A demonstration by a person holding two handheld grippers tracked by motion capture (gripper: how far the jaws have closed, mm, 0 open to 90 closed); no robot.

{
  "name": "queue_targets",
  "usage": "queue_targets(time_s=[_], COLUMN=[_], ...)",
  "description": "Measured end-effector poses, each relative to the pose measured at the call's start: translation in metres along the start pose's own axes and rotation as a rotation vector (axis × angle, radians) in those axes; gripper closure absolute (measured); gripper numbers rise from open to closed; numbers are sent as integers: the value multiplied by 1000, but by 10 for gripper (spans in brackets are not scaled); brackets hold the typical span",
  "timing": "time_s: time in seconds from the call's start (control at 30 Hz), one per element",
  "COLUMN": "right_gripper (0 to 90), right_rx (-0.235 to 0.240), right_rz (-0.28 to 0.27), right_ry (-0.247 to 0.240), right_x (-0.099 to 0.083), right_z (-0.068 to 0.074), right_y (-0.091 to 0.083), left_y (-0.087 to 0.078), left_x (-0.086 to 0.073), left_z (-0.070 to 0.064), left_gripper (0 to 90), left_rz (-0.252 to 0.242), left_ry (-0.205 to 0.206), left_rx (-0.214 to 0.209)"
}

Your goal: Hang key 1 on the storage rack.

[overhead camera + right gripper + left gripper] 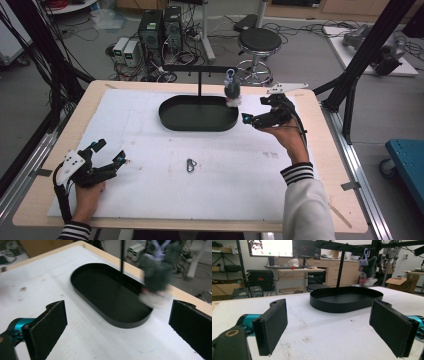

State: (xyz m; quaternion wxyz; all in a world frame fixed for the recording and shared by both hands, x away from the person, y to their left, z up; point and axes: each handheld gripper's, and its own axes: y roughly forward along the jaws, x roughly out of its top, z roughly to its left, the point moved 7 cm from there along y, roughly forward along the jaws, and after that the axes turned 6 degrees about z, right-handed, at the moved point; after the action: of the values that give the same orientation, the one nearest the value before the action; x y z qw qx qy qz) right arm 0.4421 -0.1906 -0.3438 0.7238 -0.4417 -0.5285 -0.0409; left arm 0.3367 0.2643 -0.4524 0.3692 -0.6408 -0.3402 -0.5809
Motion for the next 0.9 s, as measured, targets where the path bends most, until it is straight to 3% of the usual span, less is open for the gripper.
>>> queue_targets(time_s=[0.23, 0.37, 0.57, 0.67, 0.8, 0.9], right_gripper=[7, 7, 7, 7, 7, 7], right_rx=[40, 53, 59, 87, 87, 93], right_rz=[-56, -92, -152, -185, -152, -169], right_ry=[-105, -133, -132, -124, -117, -129], right_x=[-15, -26, -48, -56, -61, -58], right_z=[26, 38, 50, 54, 57, 61], right_y=[-9, -12, -15, -16, -14, -14], left_y=[0, 0, 0, 0, 0, 0], left_x=[0, 0, 0, 0, 0, 0], left_z=[0, -1, -1, -1, -1, -1], left_gripper=[152, 152, 152, 152, 152, 152], left_rz=[2, 0, -1, 1, 0, 1], left_ry=[9, 10, 9, 12, 8, 9], left_rx=[-1, -2, -1, -1, -1, 0])
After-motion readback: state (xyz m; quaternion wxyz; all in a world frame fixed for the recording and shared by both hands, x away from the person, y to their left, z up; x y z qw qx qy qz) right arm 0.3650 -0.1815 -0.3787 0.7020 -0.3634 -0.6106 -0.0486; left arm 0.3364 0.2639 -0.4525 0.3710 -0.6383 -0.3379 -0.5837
